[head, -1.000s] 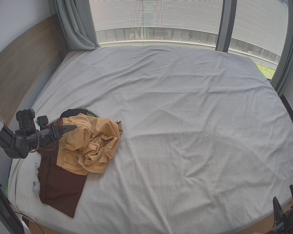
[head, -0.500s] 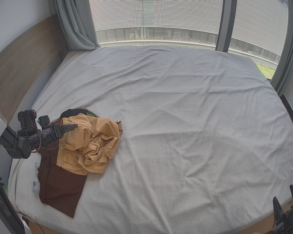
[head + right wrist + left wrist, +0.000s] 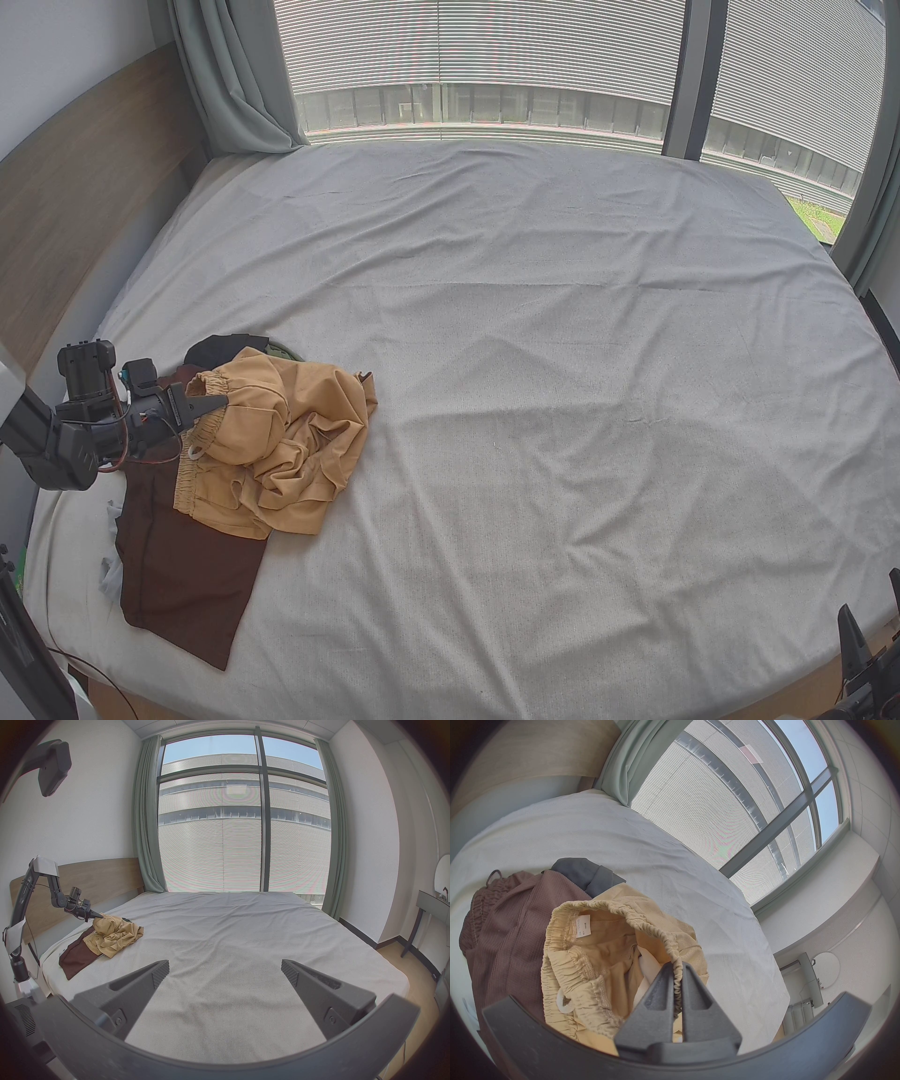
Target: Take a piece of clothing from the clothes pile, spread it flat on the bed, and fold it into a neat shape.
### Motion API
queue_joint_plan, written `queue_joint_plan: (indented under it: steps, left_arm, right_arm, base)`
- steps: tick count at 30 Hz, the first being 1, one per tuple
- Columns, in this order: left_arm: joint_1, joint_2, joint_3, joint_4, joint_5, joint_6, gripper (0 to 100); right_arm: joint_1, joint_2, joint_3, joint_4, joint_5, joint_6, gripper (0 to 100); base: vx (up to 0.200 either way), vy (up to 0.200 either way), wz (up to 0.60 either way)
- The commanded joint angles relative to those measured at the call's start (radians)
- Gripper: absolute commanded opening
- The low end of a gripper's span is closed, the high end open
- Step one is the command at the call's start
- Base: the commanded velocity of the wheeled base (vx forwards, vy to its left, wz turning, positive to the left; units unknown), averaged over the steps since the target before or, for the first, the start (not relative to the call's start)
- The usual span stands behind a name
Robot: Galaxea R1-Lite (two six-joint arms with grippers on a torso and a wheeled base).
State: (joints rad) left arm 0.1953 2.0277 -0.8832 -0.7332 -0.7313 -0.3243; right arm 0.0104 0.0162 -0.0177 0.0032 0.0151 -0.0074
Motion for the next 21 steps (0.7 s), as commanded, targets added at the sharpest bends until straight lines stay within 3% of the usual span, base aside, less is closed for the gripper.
queue_joint_plan:
  steps: [1,12,21]
  left_arm:
    - [0.001,-0.040,0.021,-0.002,-0.004,-0.019,0]
    - [-0.011,-0.248,0.184,-0.029,-0.033,-0.024,0]
    - [-0.048,-0.323,0.233,-0.052,-0.028,-0.019,0]
  right_arm:
    - [0.000,-0.016,0.018,0.000,0.000,0.000,100]
    - [0.000,-0.016,0.018,0.000,0.000,-0.002,100]
    - [0.000,-0.016,0.018,0.000,0.000,0.000,100]
  base:
    - [0.000,0.000,0.00]
    - [0.000,0.000,0.00]
    - [0.000,0.000,0.00]
